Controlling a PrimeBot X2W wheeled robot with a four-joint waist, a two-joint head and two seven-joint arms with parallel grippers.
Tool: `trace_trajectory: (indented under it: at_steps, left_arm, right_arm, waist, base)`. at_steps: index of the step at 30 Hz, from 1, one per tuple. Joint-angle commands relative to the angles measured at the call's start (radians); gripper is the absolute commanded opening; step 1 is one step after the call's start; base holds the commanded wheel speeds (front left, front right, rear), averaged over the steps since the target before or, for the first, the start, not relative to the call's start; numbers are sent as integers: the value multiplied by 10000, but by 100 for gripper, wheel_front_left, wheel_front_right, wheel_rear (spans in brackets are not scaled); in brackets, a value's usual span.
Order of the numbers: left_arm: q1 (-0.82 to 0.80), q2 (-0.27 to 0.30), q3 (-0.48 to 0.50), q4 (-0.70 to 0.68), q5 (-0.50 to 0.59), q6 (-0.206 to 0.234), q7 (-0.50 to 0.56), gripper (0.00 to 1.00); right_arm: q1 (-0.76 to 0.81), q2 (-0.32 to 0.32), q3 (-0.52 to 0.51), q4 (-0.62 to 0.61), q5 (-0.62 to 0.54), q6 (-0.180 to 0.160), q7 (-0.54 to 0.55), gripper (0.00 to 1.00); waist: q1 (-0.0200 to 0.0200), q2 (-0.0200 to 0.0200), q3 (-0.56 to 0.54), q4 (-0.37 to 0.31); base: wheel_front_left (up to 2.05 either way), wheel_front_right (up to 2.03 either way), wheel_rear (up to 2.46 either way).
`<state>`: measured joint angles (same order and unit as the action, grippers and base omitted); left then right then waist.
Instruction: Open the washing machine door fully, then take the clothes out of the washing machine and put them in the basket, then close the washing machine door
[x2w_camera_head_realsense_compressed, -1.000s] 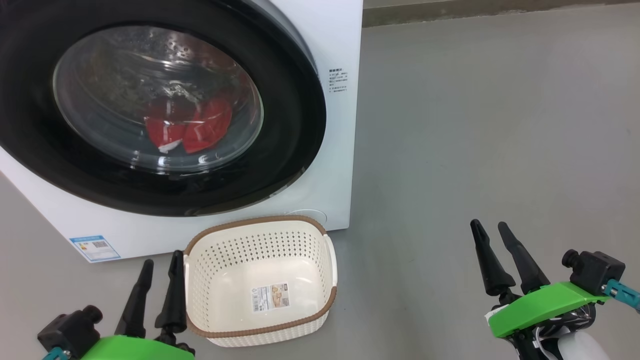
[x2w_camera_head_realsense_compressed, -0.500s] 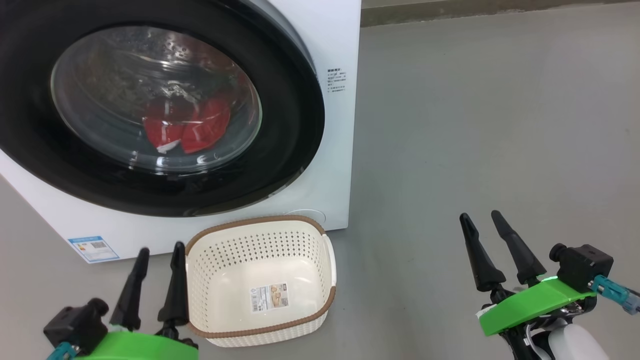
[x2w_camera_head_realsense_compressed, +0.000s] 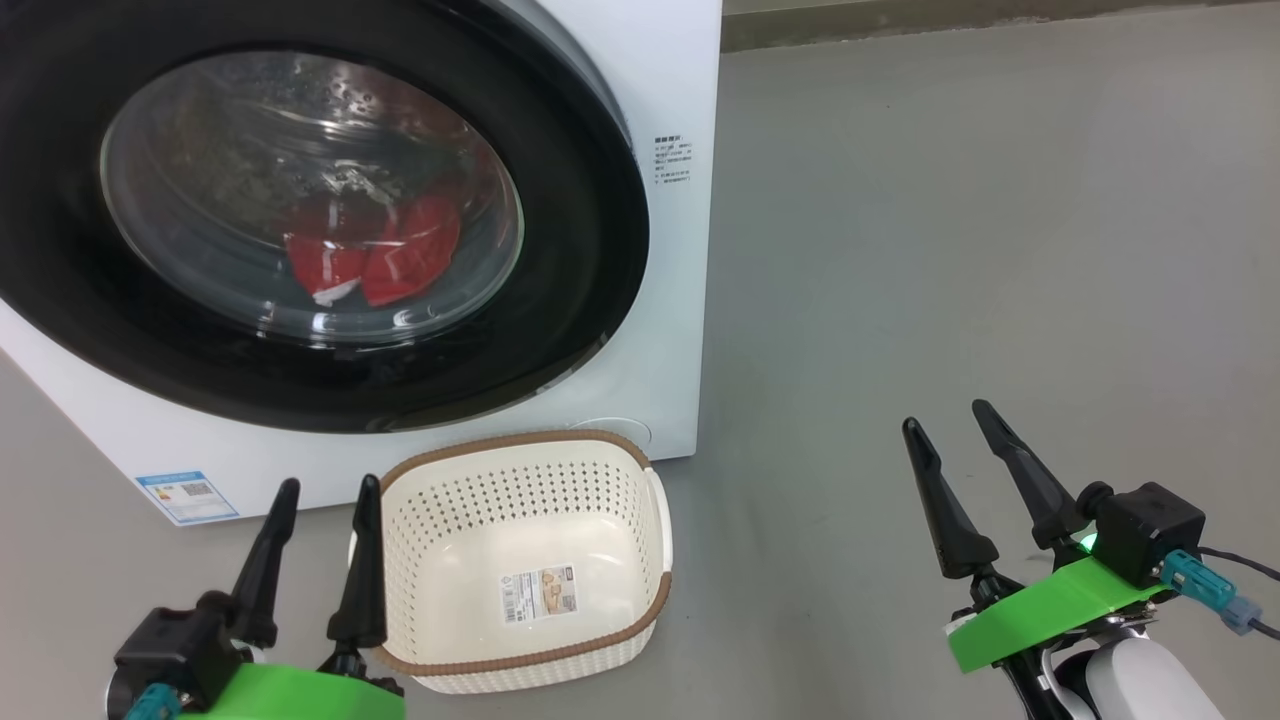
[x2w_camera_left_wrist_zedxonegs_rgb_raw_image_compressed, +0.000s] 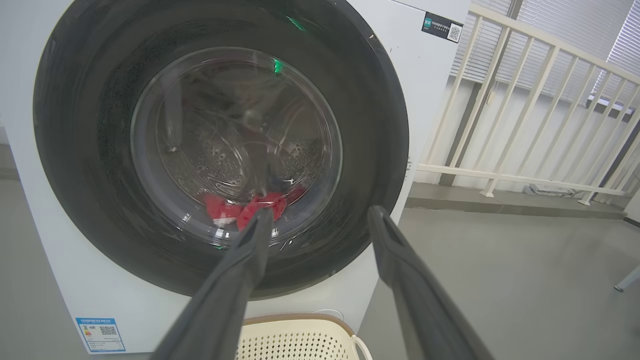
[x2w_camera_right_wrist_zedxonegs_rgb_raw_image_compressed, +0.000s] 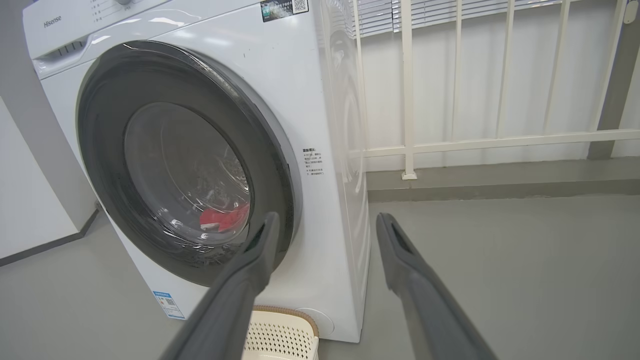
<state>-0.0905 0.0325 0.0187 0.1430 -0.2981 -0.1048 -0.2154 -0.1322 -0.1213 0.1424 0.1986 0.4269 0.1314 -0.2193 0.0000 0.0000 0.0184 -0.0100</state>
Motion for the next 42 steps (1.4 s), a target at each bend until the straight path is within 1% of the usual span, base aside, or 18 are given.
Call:
trace_trajectory:
  at_steps: [1,11,34,35,36,37,38,39,42]
  left_arm:
    - [-528,165,231,-313,342,46,-183,100]
    - [-609,177,244,-492,1444,77,-463,100]
    - [-526,177,226,-448,1421,153,-463,100]
    - [-522,177,219,-462,1416,159,-463,100]
    - [-515,177,213,-476,1415,160,-463,100]
    - [-518,177,206,-499,1415,158,-463,100]
    - [-535,177,199,-523,1418,155,-463,100]
    - [-554,177,194,-549,1425,154,-463,100]
    - [-611,177,167,-561,1469,160,-463,100]
  right_arm:
    - [-532,-113,234,-325,-283,-7,-144,100]
    - [-633,-211,417,-443,-1280,-7,-425,100]
    - [-540,-273,401,-357,-1147,-7,-425,100]
    - [-521,-263,400,-329,-1099,-7,-425,67]
    - [-515,-247,385,-304,-1028,-7,-425,43]
    - [-527,-248,364,-296,-984,-7,-425,29]
    - [-553,-247,358,-274,-918,-7,-425,2]
    - [-600,-248,345,-268,-851,-7,-425,0]
    - [-771,-263,342,-160,-629,-7,-425,0]
  waist:
    - [0,0,-6,4]
    - [0,0,-24,34]
    - [0,0,9,100]
    - [0,0,28,118]
    - [0,0,50,136]
    - [0,0,114,161]
    - [0,0,180,189]
    - [0,0,251,213]
    - [0,0,421,299]
  base:
    - [0,0,0]
    - [0,0,0]
    - [0,0,0]
    - [0,0,0]
    - [0,0,0]
    - [0,0,0]
    - [0,0,0]
    - [0,0,0]
    - [0,0,0]
